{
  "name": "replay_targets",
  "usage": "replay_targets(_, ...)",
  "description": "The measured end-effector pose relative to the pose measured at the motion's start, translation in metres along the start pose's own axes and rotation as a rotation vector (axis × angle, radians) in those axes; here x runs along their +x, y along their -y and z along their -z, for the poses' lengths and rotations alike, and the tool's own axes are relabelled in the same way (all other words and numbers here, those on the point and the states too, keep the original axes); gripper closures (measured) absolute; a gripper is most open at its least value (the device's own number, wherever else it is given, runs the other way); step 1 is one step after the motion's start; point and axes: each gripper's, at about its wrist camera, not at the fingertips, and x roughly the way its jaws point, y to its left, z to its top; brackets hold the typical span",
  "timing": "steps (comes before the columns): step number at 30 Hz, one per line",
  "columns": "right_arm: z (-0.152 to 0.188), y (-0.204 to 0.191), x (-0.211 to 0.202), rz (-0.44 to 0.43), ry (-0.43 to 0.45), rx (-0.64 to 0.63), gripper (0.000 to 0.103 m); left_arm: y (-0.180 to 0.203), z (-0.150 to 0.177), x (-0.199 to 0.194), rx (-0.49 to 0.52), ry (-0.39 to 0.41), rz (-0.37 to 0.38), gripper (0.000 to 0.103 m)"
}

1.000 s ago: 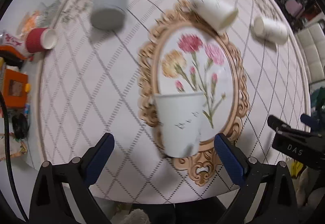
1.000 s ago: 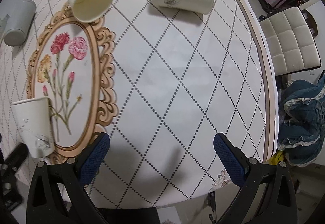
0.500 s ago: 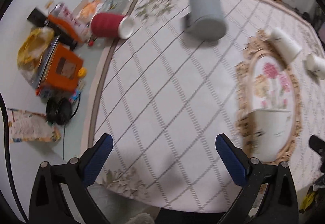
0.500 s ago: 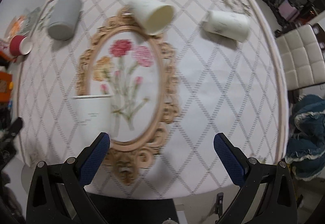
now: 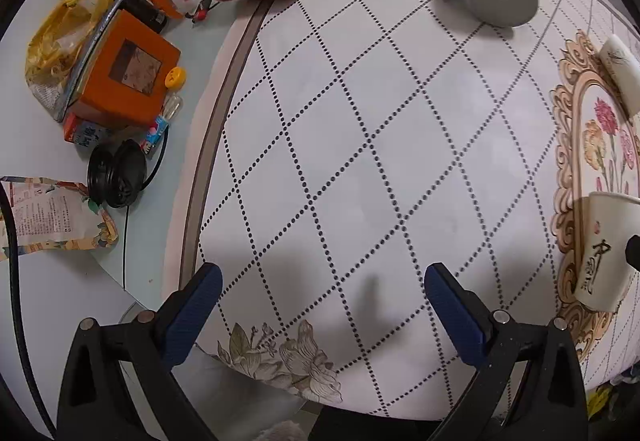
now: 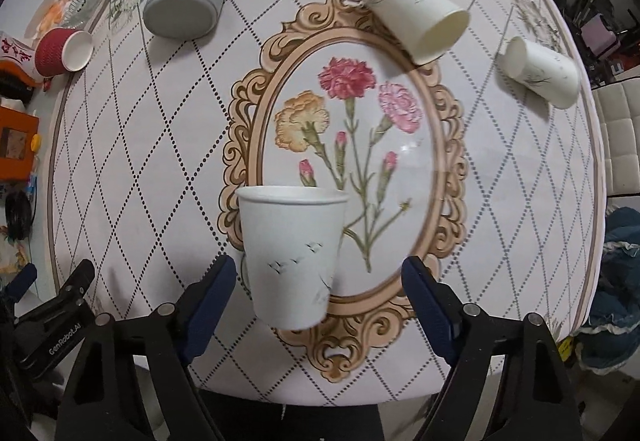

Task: Flip cup upright
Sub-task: 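Grasp the white paper cup with the right tool while the left tool releases it, then rotate the cup mouth up with the right tool and set it on the flower oval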

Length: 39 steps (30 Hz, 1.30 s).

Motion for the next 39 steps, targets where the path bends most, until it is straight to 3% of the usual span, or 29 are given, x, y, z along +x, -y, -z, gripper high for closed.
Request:
replay_targets(6, -0.010, -0.009, 0.023, -0.030, -0.056, 0.008, 0.023, -0.003, -0.007, 0.011, -0.005, -0.034, 0.009, 0.000)
replay_targets(9, -0.012, -0.013, 0.034, -0.042, -0.097, 0.008, 0.038, -0.002, -0.011, 0.014, -0.005, -0.051, 0.025, 0.000)
replay_targets(20, -0.012, -0.017, 0.027, -0.061, -0.057, 0.013, 0.040, 0.003, -0.018, 0.017, 0.035, -0.065, 0.066, 0.000)
replay_targets(25, -0.009, -0.012, 0.001, -0.148, 0.082, 0.036, 0.040, 0.000, -0.024, 0.022, 0.030, -0.113, 0.097, 0.000)
replay_targets(30, -0.015, -0.011, -0.018, -0.179, 0.288, 0.054, 0.040, 0.000, -0.036, 0.032, 0.024, -0.164, 0.136, 0.000)
replay_targets(34, -0.034, -0.018, -0.020, -0.164, 0.439, 0.073, 0.040, 0.003, -0.047, 0.036, 0.037, -0.143, 0.124, 0.000)
replay_targets(39, -0.037, -0.029, -0.010, -0.077, 0.614, 0.096, 0.040, 0.013, -0.057, 0.038, 0.066, -0.102, 0.097, 0.000)
